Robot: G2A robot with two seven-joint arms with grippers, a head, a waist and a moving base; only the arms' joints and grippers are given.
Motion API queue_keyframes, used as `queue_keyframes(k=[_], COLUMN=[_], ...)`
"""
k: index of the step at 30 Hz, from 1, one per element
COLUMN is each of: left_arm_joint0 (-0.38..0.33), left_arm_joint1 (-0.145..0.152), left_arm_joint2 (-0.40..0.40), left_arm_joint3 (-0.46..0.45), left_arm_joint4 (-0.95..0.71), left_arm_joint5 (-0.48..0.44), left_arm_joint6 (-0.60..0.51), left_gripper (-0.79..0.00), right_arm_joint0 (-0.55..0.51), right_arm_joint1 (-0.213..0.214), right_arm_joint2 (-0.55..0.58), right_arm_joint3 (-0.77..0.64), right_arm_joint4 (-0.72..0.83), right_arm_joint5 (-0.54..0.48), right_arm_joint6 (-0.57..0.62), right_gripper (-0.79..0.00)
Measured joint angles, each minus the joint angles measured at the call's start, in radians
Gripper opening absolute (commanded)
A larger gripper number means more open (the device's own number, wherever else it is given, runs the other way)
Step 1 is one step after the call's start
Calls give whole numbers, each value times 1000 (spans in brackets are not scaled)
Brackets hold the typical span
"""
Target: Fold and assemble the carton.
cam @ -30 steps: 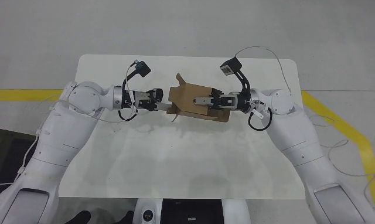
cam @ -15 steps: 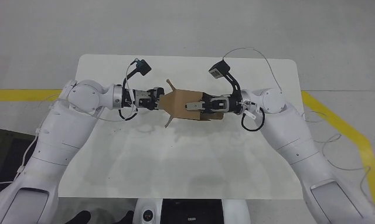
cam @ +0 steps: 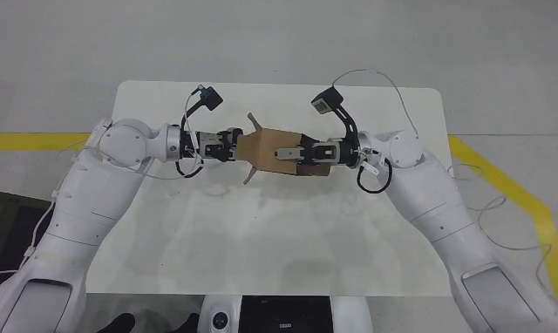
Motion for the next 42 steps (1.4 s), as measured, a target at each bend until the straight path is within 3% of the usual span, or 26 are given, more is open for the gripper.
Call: queue_keyframes(k=[7,20,42], left_arm_joint0=[15,53,23], left_arm_joint1=[4,12,14], left_arm_joint2=[-3,0,-6], left_arm_joint3=[8,-62,-30], left_arm_joint4=[46,23,8], left_arm_joint5=[-12,-14,-4], left_arm_joint6=[21,-17,-1], left_gripper=[0,0,0], right_arm_joint0=[-6,10,18], right_arm_joint1=[8,-10,-23], right_arm_joint2=[37,25,-17], right_arm_joint3=[25,75,45], right_arm_joint4=[6,-62,-62], right_arm_joint5=[-38,-61,9], right_arm_joint6=[-38,-114,9], right_gripper=[-785,-785,-785])
